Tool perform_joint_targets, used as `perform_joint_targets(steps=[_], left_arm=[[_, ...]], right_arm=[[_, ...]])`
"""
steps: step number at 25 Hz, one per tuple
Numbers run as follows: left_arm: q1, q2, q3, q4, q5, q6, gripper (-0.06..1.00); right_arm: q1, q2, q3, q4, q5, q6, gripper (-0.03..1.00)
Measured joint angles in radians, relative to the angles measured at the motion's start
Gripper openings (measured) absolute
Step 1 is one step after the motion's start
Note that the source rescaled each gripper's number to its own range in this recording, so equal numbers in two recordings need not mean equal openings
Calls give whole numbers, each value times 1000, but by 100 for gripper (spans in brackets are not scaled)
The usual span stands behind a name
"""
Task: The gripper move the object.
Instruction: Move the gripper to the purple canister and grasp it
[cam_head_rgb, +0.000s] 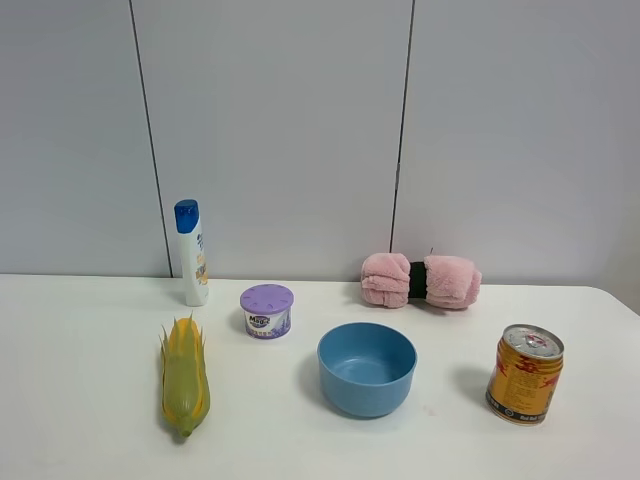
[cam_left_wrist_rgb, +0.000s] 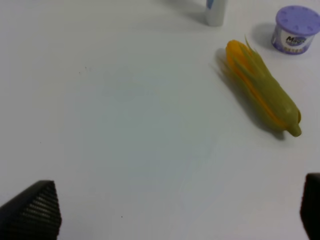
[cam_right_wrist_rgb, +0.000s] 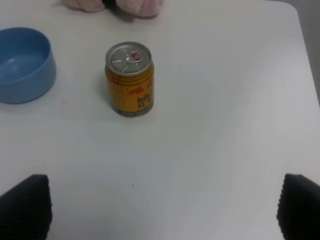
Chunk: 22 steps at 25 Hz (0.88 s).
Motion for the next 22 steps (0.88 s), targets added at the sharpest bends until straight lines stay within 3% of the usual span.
perform_joint_targets(steps=[1,22], left_arm=[[0,0,0,0,0,0,91],[0,0,0,0,0,1,91]], right_arm=[[0,0,0,0,0,0,100],[0,0,0,0,0,0,100]])
